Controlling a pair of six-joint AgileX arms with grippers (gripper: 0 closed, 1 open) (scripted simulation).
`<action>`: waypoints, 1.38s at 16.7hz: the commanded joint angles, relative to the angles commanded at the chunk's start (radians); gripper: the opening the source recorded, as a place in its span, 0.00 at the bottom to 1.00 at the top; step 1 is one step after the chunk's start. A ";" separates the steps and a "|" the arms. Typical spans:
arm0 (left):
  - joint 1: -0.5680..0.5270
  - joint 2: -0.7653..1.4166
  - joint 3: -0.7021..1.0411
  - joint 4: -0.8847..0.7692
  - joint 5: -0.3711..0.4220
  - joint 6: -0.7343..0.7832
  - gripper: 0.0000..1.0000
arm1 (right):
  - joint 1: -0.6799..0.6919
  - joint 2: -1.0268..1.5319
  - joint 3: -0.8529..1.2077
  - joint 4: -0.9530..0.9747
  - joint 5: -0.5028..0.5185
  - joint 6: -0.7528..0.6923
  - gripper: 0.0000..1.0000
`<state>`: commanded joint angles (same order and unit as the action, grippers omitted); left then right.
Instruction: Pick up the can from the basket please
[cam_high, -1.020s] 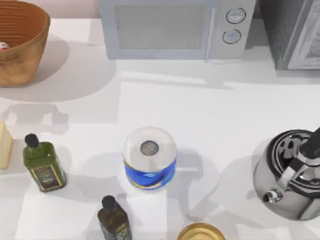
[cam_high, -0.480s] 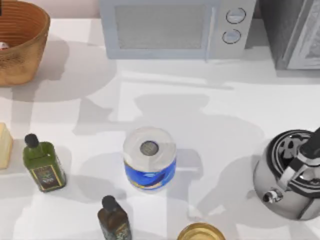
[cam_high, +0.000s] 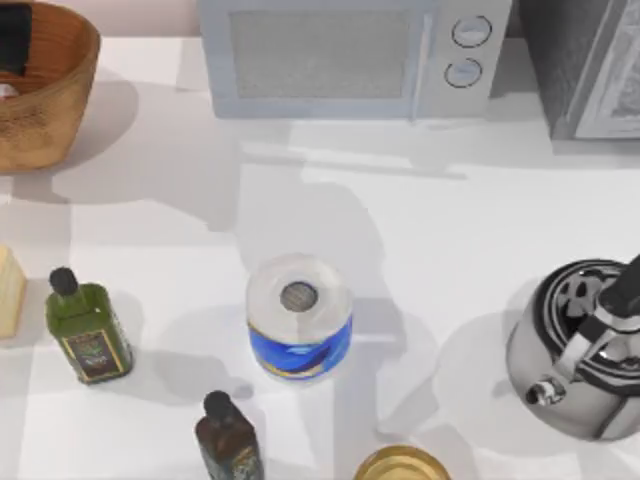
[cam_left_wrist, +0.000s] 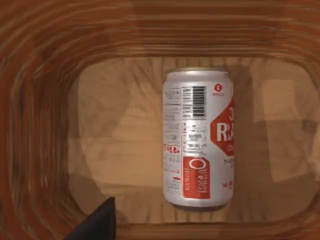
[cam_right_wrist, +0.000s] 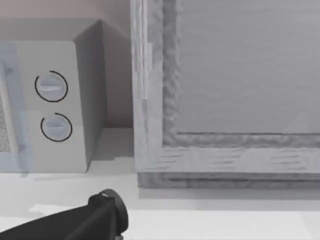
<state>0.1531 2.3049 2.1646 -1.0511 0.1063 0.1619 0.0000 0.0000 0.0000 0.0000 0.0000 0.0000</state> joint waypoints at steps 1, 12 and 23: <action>0.004 0.051 0.047 -0.022 0.002 0.005 1.00 | 0.000 0.000 0.000 0.000 0.000 0.000 1.00; 0.008 0.189 0.169 -0.069 0.007 0.016 1.00 | 0.000 0.000 0.000 0.000 0.000 0.000 1.00; 0.002 0.298 0.152 0.057 0.005 0.007 1.00 | 0.000 0.000 0.000 0.000 0.000 0.000 1.00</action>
<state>0.1553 2.6032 2.3170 -0.9938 0.1116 0.1687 0.0000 0.0000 0.0000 0.0000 0.0000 0.0000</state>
